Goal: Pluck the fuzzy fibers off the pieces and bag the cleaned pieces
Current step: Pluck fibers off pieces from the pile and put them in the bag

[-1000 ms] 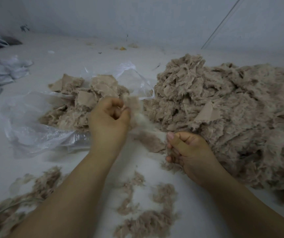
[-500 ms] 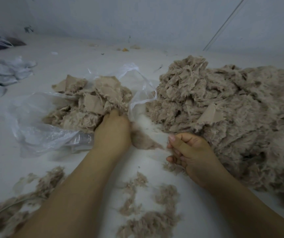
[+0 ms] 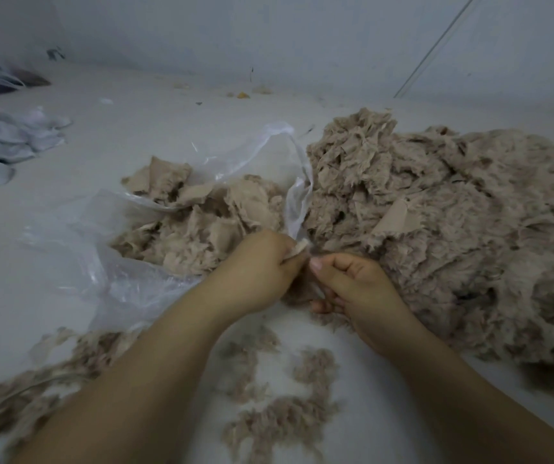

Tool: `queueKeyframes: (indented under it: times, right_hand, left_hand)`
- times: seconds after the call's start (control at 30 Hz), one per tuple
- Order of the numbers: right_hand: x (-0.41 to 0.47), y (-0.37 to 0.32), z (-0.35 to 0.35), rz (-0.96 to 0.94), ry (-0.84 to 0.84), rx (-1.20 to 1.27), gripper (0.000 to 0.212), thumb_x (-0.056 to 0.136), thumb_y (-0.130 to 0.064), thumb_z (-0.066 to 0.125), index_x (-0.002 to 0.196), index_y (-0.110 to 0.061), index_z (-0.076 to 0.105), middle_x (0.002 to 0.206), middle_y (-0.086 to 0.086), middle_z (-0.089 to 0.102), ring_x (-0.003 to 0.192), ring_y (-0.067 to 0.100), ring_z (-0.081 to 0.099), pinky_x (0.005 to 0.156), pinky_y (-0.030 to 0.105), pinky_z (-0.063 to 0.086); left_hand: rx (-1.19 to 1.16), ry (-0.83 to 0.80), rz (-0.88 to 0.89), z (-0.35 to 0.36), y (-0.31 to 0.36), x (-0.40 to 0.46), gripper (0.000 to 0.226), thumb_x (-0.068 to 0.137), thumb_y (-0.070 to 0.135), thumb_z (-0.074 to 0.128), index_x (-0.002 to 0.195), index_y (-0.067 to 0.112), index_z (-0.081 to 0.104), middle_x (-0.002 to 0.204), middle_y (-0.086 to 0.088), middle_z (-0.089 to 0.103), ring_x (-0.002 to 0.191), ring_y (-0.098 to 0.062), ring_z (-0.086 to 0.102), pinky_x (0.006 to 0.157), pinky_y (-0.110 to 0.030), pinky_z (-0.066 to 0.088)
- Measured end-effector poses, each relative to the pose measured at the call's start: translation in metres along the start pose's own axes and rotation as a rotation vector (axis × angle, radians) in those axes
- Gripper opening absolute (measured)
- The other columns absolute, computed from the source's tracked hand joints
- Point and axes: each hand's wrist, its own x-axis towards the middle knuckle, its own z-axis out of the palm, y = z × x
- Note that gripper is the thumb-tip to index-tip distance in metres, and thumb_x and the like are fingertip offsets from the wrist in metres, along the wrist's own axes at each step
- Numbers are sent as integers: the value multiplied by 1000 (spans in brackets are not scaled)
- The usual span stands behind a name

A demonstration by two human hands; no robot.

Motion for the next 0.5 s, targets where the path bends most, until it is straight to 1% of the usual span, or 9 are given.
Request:
queueKeyframes:
  times: [0.07, 0.13, 0.2, 0.27, 0.33, 0.4, 0.43, 0.47, 0.5]
  right_hand:
    - [0, -2, 1, 20, 15, 28, 27, 91, -25, 63, 69, -10, 68, 49, -7, 48, 45, 5, 51, 50, 23, 54]
    - [2, -3, 2, 44, 46, 33, 31, 92, -26, 62, 65, -13, 67, 49, -4, 45, 42, 4, 49, 49, 23, 53]
    - [4, -3, 2, 62, 63, 22, 34, 96, -23, 60, 63, -14, 68, 48, -4, 44, 41, 5, 48, 48, 22, 52]
    - [5, -3, 2, 86, 67, 19, 34, 97, -16, 59, 65, -14, 70, 47, -4, 45, 44, 7, 51, 48, 22, 52]
    - [4, -3, 2, 86, 49, 21, 26, 97, -14, 60, 72, -7, 67, 47, -4, 45, 45, 8, 51, 50, 22, 53]
    - [4, -2, 1, 63, 47, 27, 28, 97, -15, 59, 72, -6, 69, 47, -4, 45, 44, 7, 50, 51, 23, 54]
    - [3, -1, 1, 55, 52, 30, 31, 97, -15, 59, 69, -9, 71, 48, -3, 45, 44, 7, 49, 52, 23, 55]
    - [3, -1, 1, 51, 57, 35, 33, 97, -14, 59, 66, -11, 72, 48, -3, 45, 44, 7, 49, 52, 24, 55]
    - [3, 0, 1, 46, 58, 42, 32, 97, -13, 59, 67, -8, 70, 48, -4, 46, 45, 7, 50, 52, 23, 55]
  left_hand:
    - [32, -74, 52, 3, 9, 0, 36, 101, 19, 48, 68, 5, 53, 65, -14, 55, 58, -25, 51, 55, -37, 41]
    - [75, -132, 104, 1, 14, 0, 28, 100, 15, 47, 74, 8, 55, 76, -13, 57, 67, -24, 54, 62, -39, 44]
    - [105, -186, 126, -4, 14, 0, 30, 100, 20, 47, 75, 6, 55, 78, -15, 58, 69, -26, 54, 65, -42, 45]
    - [123, -217, 137, -9, 12, -1, 40, 102, 28, 45, 74, 1, 57, 77, -20, 57, 68, -32, 54, 65, -46, 45]
    - [149, -137, 179, -11, 9, -4, 42, 101, 30, 44, 71, 3, 57, 74, -15, 55, 66, -30, 52, 64, -47, 45]
    - [359, 43, 231, -12, 2, -4, 33, 97, 28, 50, 73, 7, 59, 82, -8, 53, 74, -25, 51, 65, -45, 46]
    - [495, 91, 215, -13, -1, -4, 25, 94, 24, 53, 77, 8, 61, 89, -7, 51, 81, -26, 50, 67, -45, 48]
    - [606, 80, 162, -14, -6, -3, 16, 91, 17, 54, 78, 9, 60, 93, -7, 49, 87, -27, 49, 70, -45, 49]
    - [673, 22, 84, -16, -10, -2, 12, 89, 12, 53, 77, 11, 56, 95, -7, 48, 89, -28, 49, 72, -44, 50]
